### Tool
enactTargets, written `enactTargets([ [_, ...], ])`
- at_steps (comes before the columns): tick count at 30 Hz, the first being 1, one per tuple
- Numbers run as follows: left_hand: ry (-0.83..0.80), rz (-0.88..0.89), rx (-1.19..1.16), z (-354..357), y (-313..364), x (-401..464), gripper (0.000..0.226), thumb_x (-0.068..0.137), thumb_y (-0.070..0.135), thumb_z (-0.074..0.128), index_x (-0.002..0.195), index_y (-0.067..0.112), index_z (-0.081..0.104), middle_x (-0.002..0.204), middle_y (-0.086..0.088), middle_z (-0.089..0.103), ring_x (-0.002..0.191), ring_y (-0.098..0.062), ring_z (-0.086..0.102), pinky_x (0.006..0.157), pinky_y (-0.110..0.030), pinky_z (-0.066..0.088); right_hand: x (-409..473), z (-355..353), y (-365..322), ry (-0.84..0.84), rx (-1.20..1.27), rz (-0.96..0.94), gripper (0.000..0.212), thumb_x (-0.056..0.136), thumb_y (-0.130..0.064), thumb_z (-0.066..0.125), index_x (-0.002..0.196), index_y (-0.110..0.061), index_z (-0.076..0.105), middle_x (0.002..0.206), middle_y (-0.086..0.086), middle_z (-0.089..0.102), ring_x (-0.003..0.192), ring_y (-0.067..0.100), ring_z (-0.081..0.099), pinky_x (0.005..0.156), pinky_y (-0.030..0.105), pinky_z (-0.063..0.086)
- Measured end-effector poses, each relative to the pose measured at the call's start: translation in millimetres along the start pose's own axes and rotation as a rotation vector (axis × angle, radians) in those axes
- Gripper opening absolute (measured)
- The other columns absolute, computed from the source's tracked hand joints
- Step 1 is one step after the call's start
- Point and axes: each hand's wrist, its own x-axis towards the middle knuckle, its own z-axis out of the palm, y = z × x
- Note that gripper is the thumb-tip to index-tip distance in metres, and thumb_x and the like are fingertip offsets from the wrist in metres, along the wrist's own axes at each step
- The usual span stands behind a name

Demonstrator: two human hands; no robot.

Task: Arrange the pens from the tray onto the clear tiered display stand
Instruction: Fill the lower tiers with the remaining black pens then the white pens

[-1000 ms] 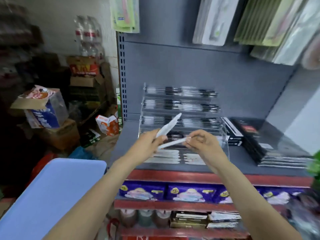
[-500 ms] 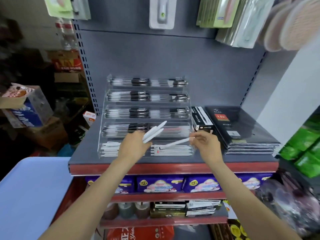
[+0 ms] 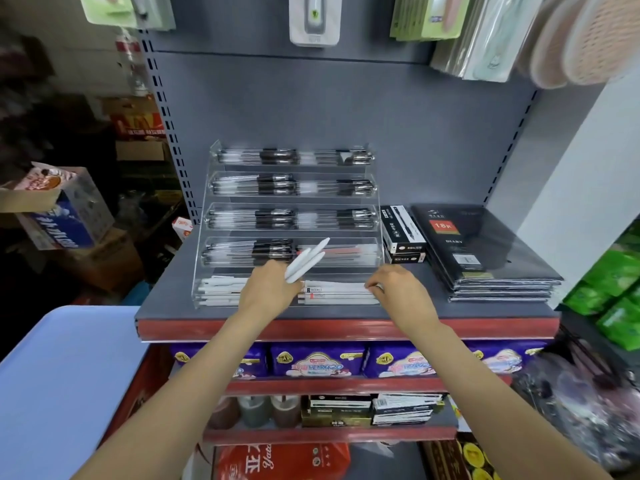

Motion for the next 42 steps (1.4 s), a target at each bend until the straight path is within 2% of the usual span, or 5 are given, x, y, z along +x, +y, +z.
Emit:
enactTargets([
  [7,-0.005,0.023,-0.052,-2.1,2.8,-4.2,0.03,0.086,0.035,0.063,0.082,0.006,0.062,0.06,-0.002,0.053,0.061,-0.025,0.054,0.059,-0.033,0.045,-1.8,-2.7,2.8,-0.084,0.004,-0.004,0.03,0.094,-0.009,0.045,0.115,-0.012,0.065,0.119,0.004,0.061,0.115,0.02,0.051,0.088,0.036,0.049],
  [12,-0.129,0.186,-0.126,-13.9,12.2,-18.1,0.035,0.087,0.043,0.059,0.074,0.011,0.063,0.05,0.006,0.046,0.041,-0.006,0.042,0.046,-0.021,0.031,-1.5,-15.5,-11.1,0.066,0.534,0.128,0.022,0.09,-0.015,0.058,0.11,-0.018,0.067,0.1,-0.005,0.064,0.086,0.007,0.058,0.071,0.006,0.04],
  [22,-0.271,0.362,-0.222,-19.2,27.5,-19.9,0.013,0.082,0.037,0.068,0.071,0.036,0.06,0.066,0.002,0.067,0.058,-0.013,0.059,0.057,-0.024,0.045,-3.8,-29.7,-33.2,-0.067,1.325,0.221,0.009,0.087,-0.007,0.062,0.083,-0.01,0.069,0.073,0.003,0.07,0.065,0.009,0.066,0.064,0.016,0.053],
  [36,-0.079,0.062,-0.603,-28.2,4.6,-14.4,0.007,0.083,0.014,0.068,0.088,0.009,0.07,0.052,0.014,0.061,0.033,-0.001,0.037,0.036,-0.011,0.029,-5.3,-29.2,-6.8,0.068,1.475,0.336,0.008,0.084,0.007,0.06,0.084,0.0,0.064,0.074,0.008,0.069,0.074,0.015,0.071,0.076,0.02,0.057],
  [42,0.028,0.039,-0.495,-12.4,-1.6,-6.1,0.005,0.079,0.013,0.072,0.076,0.017,0.07,0.049,0.011,0.055,0.035,-0.004,0.039,0.039,-0.012,0.03,-1.1,-15.1,3.1,0.179,0.8,0.315,0.009,0.078,-0.006,0.072,0.084,-0.011,0.067,0.076,-0.002,0.067,0.07,0.005,0.061,0.069,0.015,0.046],
])
